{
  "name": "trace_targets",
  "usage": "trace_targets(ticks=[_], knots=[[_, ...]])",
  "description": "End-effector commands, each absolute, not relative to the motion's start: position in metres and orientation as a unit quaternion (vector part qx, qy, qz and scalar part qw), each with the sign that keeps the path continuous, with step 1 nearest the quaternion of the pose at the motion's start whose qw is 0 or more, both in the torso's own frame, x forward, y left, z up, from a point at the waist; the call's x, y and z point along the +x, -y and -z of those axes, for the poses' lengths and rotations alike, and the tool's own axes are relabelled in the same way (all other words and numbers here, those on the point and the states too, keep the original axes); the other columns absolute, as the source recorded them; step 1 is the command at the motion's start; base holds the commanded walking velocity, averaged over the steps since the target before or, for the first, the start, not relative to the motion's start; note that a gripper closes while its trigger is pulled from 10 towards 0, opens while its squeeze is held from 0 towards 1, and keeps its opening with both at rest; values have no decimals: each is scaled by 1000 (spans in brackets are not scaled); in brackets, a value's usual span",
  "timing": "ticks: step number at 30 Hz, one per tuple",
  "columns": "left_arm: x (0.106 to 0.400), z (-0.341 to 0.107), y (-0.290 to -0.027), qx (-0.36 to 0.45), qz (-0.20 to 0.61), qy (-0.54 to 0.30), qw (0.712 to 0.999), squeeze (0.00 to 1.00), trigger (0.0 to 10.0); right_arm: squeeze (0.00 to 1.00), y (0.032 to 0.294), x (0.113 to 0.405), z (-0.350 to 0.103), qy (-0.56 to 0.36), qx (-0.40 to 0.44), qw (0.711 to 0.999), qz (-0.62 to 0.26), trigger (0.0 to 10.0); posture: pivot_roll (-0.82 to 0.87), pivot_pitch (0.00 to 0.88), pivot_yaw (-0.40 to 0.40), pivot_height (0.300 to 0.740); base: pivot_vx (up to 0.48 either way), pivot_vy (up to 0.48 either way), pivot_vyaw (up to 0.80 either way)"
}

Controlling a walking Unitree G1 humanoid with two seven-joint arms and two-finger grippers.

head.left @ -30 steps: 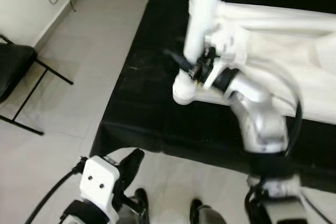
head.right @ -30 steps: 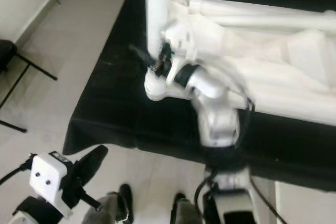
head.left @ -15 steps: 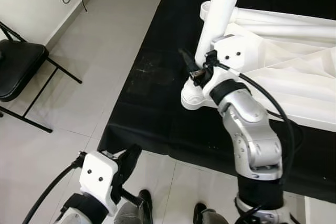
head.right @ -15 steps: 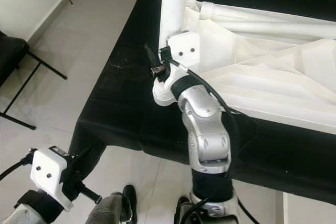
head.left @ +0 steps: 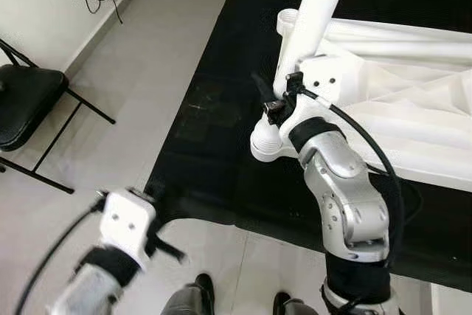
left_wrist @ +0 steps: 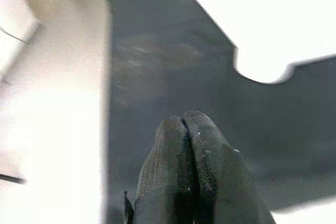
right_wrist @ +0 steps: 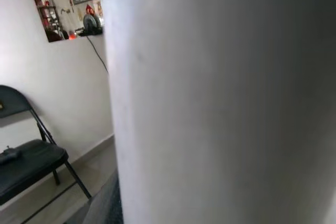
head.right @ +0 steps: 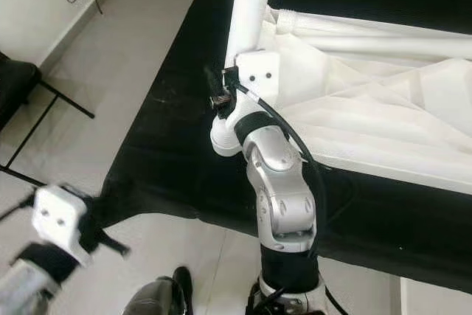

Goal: Building children table

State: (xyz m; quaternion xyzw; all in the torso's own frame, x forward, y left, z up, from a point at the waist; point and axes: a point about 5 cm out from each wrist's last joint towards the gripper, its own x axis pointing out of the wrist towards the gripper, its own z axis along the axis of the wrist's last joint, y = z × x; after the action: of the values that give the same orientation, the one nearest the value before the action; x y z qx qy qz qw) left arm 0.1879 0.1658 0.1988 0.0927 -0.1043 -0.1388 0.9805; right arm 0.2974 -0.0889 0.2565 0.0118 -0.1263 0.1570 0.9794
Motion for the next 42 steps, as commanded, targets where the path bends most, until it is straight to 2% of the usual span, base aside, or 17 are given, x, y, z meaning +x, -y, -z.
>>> trace_targets(ticks=[1, 8, 17, 21, 25, 30, 42], knots=[[191, -203, -176, 103, 128, 99, 981, 0, 10000, 0, 87, 294, -214, 58, -30, 979, -195, 10000, 82, 276, 31, 740, 0, 0, 0], [200, -229, -180, 108, 125, 143, 976, 0, 10000, 0, 85, 288, -205, 64, -87, 966, -237, 10000, 85, 269, 35, 740, 0, 0, 0], [212, -255, -179, 94, 131, 187, 969, 0, 10000, 0, 73, 291, -208, 67, -95, 953, -280, 10000, 83, 268, 35, 740, 0, 0, 0], [219, -273, -174, 64, 167, 201, 963, 0, 10000, 0, 69, 299, -215, 57, -95, 947, -301, 10000, 80, 270, 29, 740, 0, 0, 0], [223, -290, -163, 62, 234, 209, 948, 0, 10000, 0, 70, 309, -220, 37, -74, 952, -295, 10000, 79, 271, 28, 740, 0, 0, 0], [226, -302, -158, 70, 263, 219, 937, 0, 10000, 0, 74, 317, -220, 14, -35, 962, -270, 10000, 77, 272, 28, 740, 0, 0, 0], [239, -321, -163, 93, 264, 237, 930, 0, 10000, 0, 79, 318, -219, 12, 24, 970, -243, 10000, 79, 274, 37, 740, 0, 0, 0]])
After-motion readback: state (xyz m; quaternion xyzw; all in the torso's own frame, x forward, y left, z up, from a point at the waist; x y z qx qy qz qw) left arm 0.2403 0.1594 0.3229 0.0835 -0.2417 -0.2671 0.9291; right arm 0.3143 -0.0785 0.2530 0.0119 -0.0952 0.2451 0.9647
